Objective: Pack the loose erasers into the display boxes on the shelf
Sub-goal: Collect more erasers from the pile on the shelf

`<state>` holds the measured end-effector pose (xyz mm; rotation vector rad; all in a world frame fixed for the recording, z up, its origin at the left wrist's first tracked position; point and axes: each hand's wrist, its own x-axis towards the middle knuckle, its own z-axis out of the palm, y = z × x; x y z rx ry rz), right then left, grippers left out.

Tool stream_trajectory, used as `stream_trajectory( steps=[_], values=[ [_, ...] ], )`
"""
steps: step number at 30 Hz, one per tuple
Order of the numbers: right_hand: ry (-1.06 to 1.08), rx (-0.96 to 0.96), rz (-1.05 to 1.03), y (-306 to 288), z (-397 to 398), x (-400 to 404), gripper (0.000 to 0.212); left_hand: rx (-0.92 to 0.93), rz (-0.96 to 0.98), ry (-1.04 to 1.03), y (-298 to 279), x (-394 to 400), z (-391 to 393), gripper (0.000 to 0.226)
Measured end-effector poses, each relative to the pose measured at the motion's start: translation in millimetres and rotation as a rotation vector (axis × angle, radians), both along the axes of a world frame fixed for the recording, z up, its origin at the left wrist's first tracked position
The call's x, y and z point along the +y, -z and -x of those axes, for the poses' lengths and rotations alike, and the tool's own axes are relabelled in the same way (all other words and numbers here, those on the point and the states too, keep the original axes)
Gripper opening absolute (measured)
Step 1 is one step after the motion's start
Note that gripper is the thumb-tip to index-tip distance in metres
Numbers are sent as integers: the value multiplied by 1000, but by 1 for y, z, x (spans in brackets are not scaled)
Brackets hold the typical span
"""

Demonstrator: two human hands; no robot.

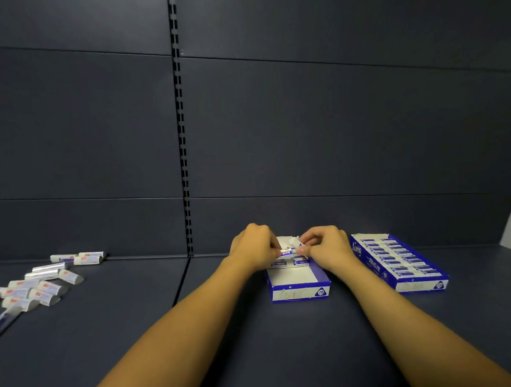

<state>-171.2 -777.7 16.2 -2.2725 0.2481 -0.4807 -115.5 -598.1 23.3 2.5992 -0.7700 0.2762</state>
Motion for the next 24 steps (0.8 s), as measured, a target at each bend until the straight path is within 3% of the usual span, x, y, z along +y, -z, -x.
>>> stream_trajectory(
  steps=[11, 24],
  values=[
    [-50, -34, -3, 34, -18, -15, 18, -89, 2, -98, 36, -12, -8, 16],
    [-88, 17, 170, 30, -21, -17, 22, -92, -62, -111, 40, -13, -13, 13]
  ],
)
